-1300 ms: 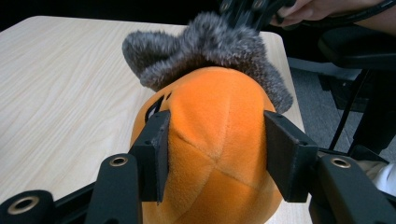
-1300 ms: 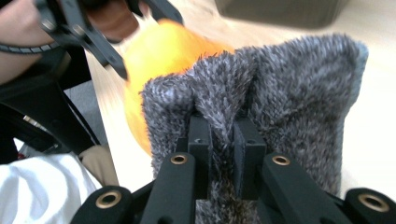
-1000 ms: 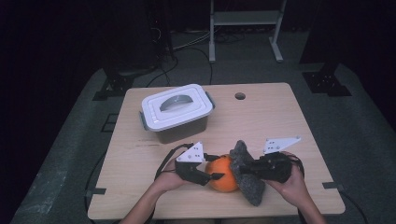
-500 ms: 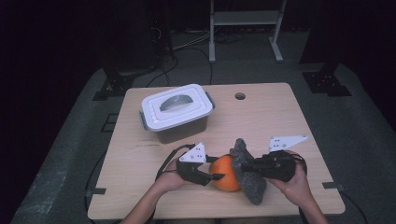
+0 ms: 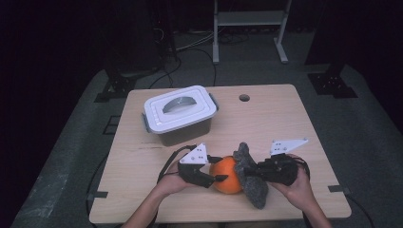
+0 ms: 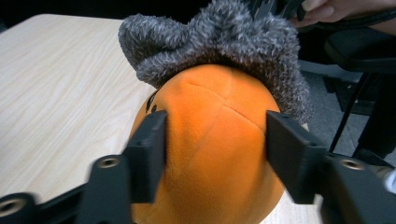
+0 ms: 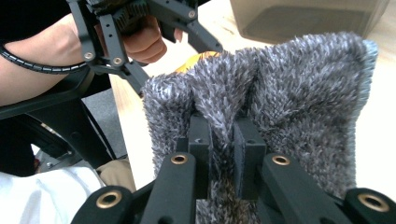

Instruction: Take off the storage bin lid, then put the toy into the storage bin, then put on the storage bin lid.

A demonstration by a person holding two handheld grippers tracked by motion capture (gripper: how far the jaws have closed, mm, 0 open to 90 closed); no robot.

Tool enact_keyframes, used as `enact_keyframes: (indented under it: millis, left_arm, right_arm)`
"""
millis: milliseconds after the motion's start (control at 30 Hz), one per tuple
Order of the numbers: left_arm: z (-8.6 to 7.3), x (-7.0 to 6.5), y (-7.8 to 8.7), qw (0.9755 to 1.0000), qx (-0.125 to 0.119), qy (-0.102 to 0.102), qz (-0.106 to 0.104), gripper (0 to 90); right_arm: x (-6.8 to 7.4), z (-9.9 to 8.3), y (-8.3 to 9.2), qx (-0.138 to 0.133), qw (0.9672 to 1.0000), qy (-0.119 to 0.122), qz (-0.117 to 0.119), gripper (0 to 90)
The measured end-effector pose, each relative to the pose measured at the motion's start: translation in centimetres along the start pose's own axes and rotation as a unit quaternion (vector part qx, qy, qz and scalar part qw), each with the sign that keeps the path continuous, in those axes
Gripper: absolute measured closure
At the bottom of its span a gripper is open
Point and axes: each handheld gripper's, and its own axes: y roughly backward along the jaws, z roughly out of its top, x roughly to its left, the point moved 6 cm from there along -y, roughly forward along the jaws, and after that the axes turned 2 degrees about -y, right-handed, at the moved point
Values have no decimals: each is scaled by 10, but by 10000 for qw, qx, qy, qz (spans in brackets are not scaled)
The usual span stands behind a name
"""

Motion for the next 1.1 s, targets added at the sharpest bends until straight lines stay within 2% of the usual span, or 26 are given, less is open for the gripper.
enact_keyframes:
  millis: [167, 233, 267, 333, 367, 433, 467, 600, 633, 833, 900, 1000, 1100]
  left_arm:
    - [-1, 3, 1, 9999, -36, 143, -44, 215]
    - [-7, 3, -3, 9996, 142, 164, -181, 179]
    - [-10, 3, -6, 9996, 201, 126, -157, 174]
    - [-14, 3, -8, 9995, 169, 131, -249, 205]
    - [-14, 3, -8, 9997, 141, 55, -203, 295]
    - [-13, 2, -6, 9998, 144, 15, -167, 392]
    - [-13, 2, -6, 9998, 144, 15, -167, 408]
    - [-11, 4, -4, 9999, 103, 89, -96, 419]
    - [-11, 2, -5, 9999, 88, 83, -106, 420]
    - [-9, 0, -6, 9999, 107, 29, -63, 432]
    - [-7, 0, -4, 10000, 3, 27, -17, 461]
    - [-7, 3, -1, 10000, 16, 21, 37, 463]
    - [-7, 3, -1, 10000, 3, 52, 32, 463]
  right_arm:
    - [0, -3, -2, 43, 9999, -77, 89, 794]
    - [-1, -4, -3, 39, 9999, -81, 103, 794]
    - [-1, -4, -3, 46, 9999, -83, 102, 794]
    - [-2, -5, -3, 63, 9999, -96, 91, 793]
    - [-2, -5, -3, 72, 9999, -106, 86, 793]
    - [-2, -4, -2, 53, 9999, -81, 53, 793]
    - [-1, -4, -2, 50, 10000, -73, 38, 793]
    - [3, 1, 2, -32, 10000, 22, -20, 793]
    - [6, 5, 4, -133, 9999, 61, 16, 793]
    - [8, 6, 2, -86, 9998, 146, -42, 793]
    - [9, 7, 2, -87, 9998, 150, -36, 793]
    - [4, 4, -1, -20, 9999, 131, -48, 793]
    - [-4, -3, -2, -17, 10000, -44, 31, 793]
